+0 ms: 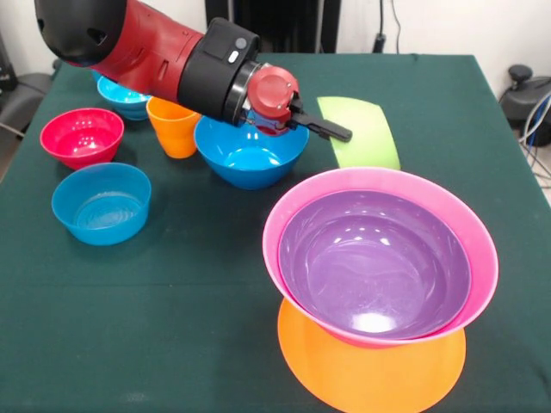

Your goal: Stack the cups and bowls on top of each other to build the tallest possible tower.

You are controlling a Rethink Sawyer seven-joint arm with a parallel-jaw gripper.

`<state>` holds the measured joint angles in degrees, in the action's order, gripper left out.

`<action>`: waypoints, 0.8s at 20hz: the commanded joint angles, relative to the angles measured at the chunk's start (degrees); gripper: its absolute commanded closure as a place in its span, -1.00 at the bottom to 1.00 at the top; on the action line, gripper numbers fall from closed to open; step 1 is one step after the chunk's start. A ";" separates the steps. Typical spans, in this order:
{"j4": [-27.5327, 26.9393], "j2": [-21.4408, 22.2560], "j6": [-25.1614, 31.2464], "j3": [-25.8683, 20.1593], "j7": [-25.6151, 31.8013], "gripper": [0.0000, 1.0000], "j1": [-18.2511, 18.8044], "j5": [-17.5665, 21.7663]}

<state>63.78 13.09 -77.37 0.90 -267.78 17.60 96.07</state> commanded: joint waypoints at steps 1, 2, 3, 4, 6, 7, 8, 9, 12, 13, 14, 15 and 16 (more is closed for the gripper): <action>-10.51 -6.83 -3.86 7.43 -22.37 1.00 -5.40 -6.14; -11.07 -7.46 -5.06 8.68 -22.51 1.00 -5.79 -6.81; -11.51 -8.01 -5.93 9.85 -22.61 1.00 -6.15 -7.47; -11.76 -8.34 -6.30 10.58 -22.66 1.00 -6.37 -7.92; -12.32 -9.06 -7.82 11.98 -22.81 1.00 -6.76 -8.82; -12.19 -9.19 -8.33 12.31 -22.97 1.00 -6.86 -9.04; -12.68 -9.93 -9.17 13.93 -23.11 1.00 -7.32 -9.99; -12.61 -9.98 -9.10 14.11 -23.15 1.00 -7.38 -10.14; -11.43 -9.45 -8.46 13.31 -23.45 1.00 -7.21 -9.77; -10.66 -9.16 -8.39 12.73 -23.73 1.00 -7.05 -9.42; -10.19 -9.01 -8.24 12.54 -23.90 1.00 -7.01 -9.29; -9.89 -9.02 -8.45 12.59 -24.07 1.00 -7.03 -9.30; -10.11 -9.42 -9.17 13.38 -24.19 1.00 -7.25 -9.72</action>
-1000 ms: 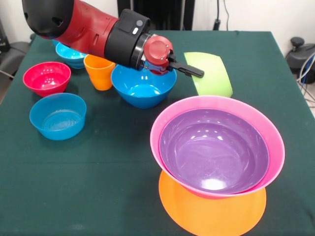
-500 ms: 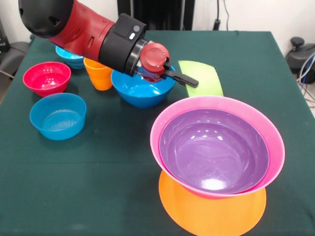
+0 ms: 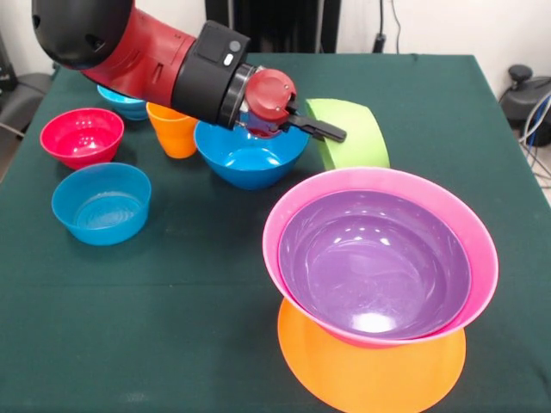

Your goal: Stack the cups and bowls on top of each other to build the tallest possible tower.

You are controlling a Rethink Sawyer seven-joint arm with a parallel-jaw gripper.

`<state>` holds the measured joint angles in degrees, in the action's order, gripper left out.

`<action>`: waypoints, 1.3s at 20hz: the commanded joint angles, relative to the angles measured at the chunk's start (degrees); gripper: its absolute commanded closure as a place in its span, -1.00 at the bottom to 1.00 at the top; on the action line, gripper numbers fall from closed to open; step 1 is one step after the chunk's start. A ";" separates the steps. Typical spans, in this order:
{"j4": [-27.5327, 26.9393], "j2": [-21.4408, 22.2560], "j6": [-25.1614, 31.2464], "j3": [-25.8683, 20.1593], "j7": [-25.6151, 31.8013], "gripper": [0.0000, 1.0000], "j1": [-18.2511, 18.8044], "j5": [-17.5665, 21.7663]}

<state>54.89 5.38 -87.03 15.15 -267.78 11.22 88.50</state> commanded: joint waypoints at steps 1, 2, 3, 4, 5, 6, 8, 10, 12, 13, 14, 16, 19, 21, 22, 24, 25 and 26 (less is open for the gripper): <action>-1.41 -2.03 -0.25 0.00 -24.24 1.00 -1.14 -2.61; -1.78 -2.43 -1.04 0.78 -24.28 1.00 -1.34 -3.05; -2.15 -2.83 -1.69 1.59 -24.28 1.00 -1.55 -3.51; -2.76 -3.56 -2.71 3.03 -24.33 1.00 -1.90 -4.34; -3.51 -4.40 -3.89 4.59 -24.34 1.00 -2.23 -5.30; -4.26 -5.23 -5.08 6.16 -24.34 1.00 -2.56 -6.26; -6.10 -7.67 -8.09 10.63 -24.45 1.00 -3.33 -9.09; -7.34 -9.72 -10.58 14.45 -24.62 1.00 -3.85 -11.60; -7.50 -10.75 -11.85 16.50 -24.91 1.00 -4.14 -12.92; -7.58 -11.27 -12.59 17.52 -25.05 1.00 -4.27 -13.57; -7.76 -12.02 -13.71 18.91 -25.23 1.00 -4.40 -14.46; -7.33 -12.71 -15.76 20.13 -25.67 1.00 -4.54 -15.06; -7.18 -13.95 -18.63 22.32 -26.08 1.00 -4.71 -16.27; -7.93 -15.85 -22.28 25.58 -26.16 1.00 -4.78 -18.28; -8.44 -16.87 -24.19 27.27 -26.14 1.00 -4.76 -19.39; -8.44 -18.03 -27.93 28.98 -26.15 1.00 -4.73 -20.31; -7.32 -17.51 -28.98 27.73 -26.33 1.00 -4.80 -19.19; -6.01 -17.15 -30.31 26.89 -26.58 1.00 -4.87 -18.19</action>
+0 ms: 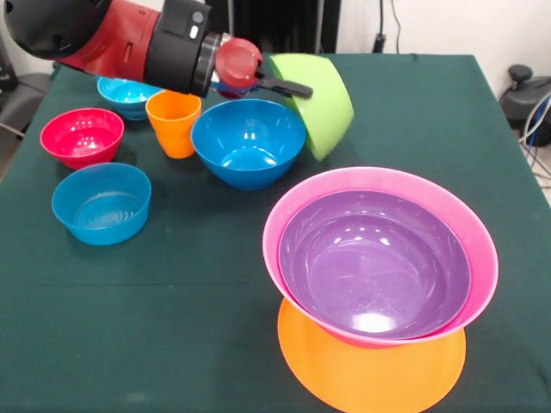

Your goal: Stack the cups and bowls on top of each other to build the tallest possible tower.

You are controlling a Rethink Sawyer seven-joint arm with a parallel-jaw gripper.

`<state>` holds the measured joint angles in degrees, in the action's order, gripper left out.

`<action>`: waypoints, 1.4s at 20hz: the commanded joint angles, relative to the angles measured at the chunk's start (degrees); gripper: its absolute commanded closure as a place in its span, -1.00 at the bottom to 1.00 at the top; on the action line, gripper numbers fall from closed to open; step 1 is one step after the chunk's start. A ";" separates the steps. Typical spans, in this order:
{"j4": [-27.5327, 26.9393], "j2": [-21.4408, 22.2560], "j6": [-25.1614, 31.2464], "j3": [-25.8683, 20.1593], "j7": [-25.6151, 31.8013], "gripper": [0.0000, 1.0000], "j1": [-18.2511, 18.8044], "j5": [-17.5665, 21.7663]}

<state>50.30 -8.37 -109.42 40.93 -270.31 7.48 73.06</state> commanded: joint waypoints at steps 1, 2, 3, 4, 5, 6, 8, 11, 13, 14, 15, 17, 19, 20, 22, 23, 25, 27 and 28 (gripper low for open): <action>-0.14 -3.08 -9.21 0.25 -24.28 1.00 -1.18 -1.78; 0.62 -3.41 -11.33 0.53 -24.30 1.00 -1.23 -1.59; 1.10 -3.76 -13.01 0.92 -24.26 1.00 -1.26 -1.58; 1.46 -3.93 -14.07 1.07 -24.20 1.00 -1.28 -1.51; 2.08 -3.66 -14.38 0.45 -24.29 1.00 -1.30 -0.98; 2.69 -3.40 -14.68 -0.17 -24.37 1.00 -1.31 -0.45; 2.68 -4.89 -17.76 2.24 -24.01 1.00 -1.36 -1.59; 4.08 -4.83 -21.09 1.42 -23.52 1.00 -1.43 -0.66; 6.01 -2.87 -21.58 -2.81 -23.51 1.00 -1.36 1.95; 6.33 -2.74 -22.62 -3.35 -23.26 1.00 -1.35 2.30; 6.59 -2.85 -23.99 -3.41 -22.92 1.00 -1.38 2.42; 7.43 -2.81 -26.67 -4.18 -22.24 1.00 -1.39 3.04; 6.95 -4.57 -31.79 -1.68 -20.60 1.00 -1.57 1.86; 6.44 -7.14 -36.71 2.56 -18.90 1.00 -1.67 -0.01; 5.26 -19.34 -56.85 25.99 -9.35 1.00 0.31 -7.85; 3.59 -24.57 -63.38 35.71 -4.95 1.00 2.65 -10.40; 3.20 -23.91 -64.21 32.53 -4.08 1.00 1.75 -7.22; 3.14 -23.23 -64.85 29.80 -3.39 1.00 0.97 -4.47; 3.30 -22.79 -64.87 28.56 -3.36 1.00 0.66 -3.82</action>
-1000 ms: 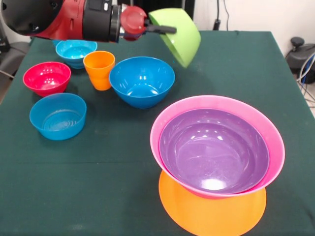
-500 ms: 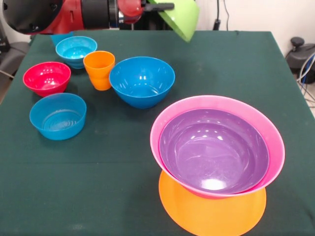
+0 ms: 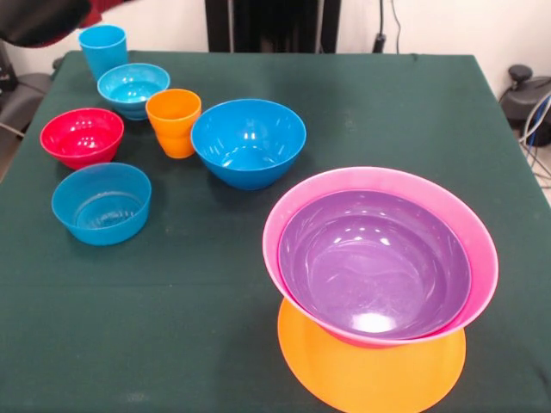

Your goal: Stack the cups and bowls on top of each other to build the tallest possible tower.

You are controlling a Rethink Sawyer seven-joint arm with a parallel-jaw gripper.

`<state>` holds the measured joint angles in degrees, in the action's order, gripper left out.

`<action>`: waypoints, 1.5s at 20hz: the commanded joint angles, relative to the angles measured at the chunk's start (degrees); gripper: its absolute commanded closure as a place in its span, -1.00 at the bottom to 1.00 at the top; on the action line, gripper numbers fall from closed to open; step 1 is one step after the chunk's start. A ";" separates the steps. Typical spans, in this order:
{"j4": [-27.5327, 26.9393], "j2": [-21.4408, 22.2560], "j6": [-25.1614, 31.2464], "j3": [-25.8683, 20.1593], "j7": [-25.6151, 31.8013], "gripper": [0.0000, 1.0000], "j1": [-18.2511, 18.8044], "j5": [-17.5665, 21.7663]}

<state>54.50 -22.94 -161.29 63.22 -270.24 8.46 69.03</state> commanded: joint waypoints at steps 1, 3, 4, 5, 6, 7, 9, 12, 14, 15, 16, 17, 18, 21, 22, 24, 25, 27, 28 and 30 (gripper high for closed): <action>-0.74 -7.78 -12.93 5.12 -3.51 1.00 -0.59 0.57; 0.22 -6.89 -12.74 2.95 -3.72 1.00 -1.03 1.33; 0.73 -6.32 -12.67 1.57 -3.80 1.00 -1.32 1.93; 1.10 -5.75 -12.64 0.18 -3.82 1.00 -1.61 2.59; 1.38 -5.20 -12.67 -1.17 -3.77 1.00 -1.91 3.38; 1.66 -4.63 -12.68 -2.51 -3.74 1.00 -2.19 4.13; 2.75 -3.18 -12.66 -5.86 -3.71 1.00 -2.82 6.00; 4.21 -1.90 -13.05 -9.09 -3.22 1.00 -3.46 8.98; 4.98 -1.24 -12.96 -10.46 -3.30 1.00 -3.64 9.60; 5.23 -1.01 -12.81 -10.87 -3.46 1.00 -3.66 9.47; 5.55 -0.80 -12.64 -11.21 -3.65 1.00 -3.66 9.26; 5.97 -0.65 -12.57 -11.51 -3.73 1.00 -3.66 9.33; 6.42 -0.64 -12.49 -11.52 -3.83 1.00 -3.62 9.22; 7.27 -0.51 -12.11 -11.54 -4.29 1.00 -3.47 8.42; 7.53 -0.30 -11.92 -11.85 -4.51 1.00 -3.45 8.14; 7.79 -0.19 -11.68 -11.90 -4.79 1.00 -3.39 7.61; 7.88 -0.09 -11.52 -12.02 -4.97 1.00 -3.36 7.29; 8.20 0.22 -11.22 -12.47 -5.31 1.00 -3.33 6.80; 8.18 0.32 -11.03 -12.53 -5.53 1.00 -3.29 6.33; 7.92 0.53 -10.44 -12.51 -6.18 1.00 -3.15 4.76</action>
<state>62.86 -22.67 -171.19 60.52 -270.24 5.87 76.07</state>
